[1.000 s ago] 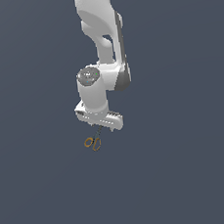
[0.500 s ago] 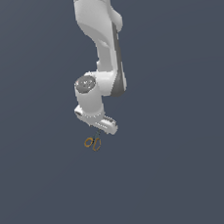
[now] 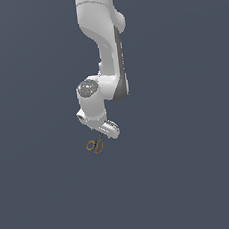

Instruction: Pick up the object and move it to a goal position.

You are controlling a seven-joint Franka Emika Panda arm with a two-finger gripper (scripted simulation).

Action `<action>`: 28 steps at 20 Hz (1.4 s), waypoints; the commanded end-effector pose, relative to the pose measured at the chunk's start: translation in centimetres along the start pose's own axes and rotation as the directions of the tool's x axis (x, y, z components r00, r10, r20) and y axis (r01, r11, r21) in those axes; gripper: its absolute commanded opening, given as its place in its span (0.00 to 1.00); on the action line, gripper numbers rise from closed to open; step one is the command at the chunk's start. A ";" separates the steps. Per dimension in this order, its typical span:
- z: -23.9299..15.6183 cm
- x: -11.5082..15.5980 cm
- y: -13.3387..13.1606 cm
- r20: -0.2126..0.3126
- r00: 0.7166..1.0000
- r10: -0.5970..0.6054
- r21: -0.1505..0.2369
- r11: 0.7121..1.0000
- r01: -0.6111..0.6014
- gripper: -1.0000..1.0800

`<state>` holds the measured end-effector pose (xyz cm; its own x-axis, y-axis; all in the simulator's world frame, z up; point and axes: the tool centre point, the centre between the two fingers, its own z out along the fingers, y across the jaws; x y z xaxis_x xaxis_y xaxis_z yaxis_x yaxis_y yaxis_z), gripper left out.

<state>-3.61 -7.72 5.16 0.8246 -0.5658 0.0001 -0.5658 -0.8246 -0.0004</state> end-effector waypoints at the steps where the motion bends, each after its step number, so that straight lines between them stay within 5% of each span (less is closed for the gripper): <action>1: 0.9 -0.1 0.0 0.001 1.000 0.001 -0.001 1.000 -0.001 0.96; 12: 4.4 0.0 0.1 0.000 1.000 0.005 0.000 1.000 -0.005 0.96; 13: 4.4 0.0 0.1 0.000 1.000 0.005 0.000 1.000 -0.005 0.00; 28: 3.6 0.2 -0.2 -0.001 1.000 0.007 0.000 1.000 -0.007 0.00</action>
<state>-3.53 -7.77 1.25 0.8201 -0.5722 -0.0008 -0.5722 -0.8201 0.0010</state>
